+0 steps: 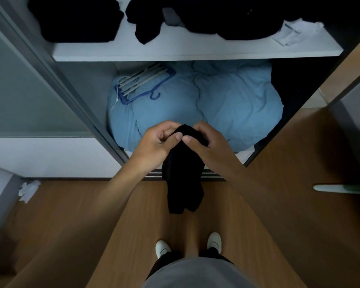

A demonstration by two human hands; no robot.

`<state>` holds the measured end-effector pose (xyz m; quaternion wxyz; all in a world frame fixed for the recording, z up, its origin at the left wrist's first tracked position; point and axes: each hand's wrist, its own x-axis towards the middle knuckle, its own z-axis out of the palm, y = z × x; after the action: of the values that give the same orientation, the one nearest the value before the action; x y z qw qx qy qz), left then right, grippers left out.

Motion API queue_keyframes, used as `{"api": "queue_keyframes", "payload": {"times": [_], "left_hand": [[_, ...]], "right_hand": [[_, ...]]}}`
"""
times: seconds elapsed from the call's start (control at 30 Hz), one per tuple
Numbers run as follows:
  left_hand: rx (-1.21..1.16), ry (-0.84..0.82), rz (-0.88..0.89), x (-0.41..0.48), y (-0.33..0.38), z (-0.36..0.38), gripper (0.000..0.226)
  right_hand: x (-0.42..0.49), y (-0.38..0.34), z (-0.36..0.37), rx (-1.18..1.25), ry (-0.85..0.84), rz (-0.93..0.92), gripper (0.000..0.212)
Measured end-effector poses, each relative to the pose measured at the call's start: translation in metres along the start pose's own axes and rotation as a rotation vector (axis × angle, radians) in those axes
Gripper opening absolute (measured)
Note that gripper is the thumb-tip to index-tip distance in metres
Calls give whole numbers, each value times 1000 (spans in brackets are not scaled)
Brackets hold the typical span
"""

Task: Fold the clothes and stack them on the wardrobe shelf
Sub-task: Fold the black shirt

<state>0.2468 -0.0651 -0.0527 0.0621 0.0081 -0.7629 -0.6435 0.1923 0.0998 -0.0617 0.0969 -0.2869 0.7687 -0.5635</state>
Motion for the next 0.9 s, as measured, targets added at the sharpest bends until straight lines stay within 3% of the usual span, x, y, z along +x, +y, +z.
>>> {"api": "queue_keyframes", "payload": {"times": [0.1, 0.23, 0.3, 0.6, 0.8, 0.9], "left_hand": [[40, 40, 40, -1, 3, -4, 13], [404, 83, 221, 0, -2, -8, 19], [466, 116, 236, -2, -6, -9, 20], [357, 344, 140, -14, -27, -2, 21], [277, 221, 119, -20, -28, -1, 27], [234, 246, 116, -24, -27, 1, 26]], "right_hand": [[3, -2, 0, -16, 64, -46, 16], [12, -14, -6, -65, 81, -116, 18], [16, -20, -7, -85, 89, -150, 19], [25, -33, 2, -143, 116, -150, 18], [28, -38, 8, -155, 89, -125, 17], [28, -40, 9, -176, 88, -111, 17]]}}
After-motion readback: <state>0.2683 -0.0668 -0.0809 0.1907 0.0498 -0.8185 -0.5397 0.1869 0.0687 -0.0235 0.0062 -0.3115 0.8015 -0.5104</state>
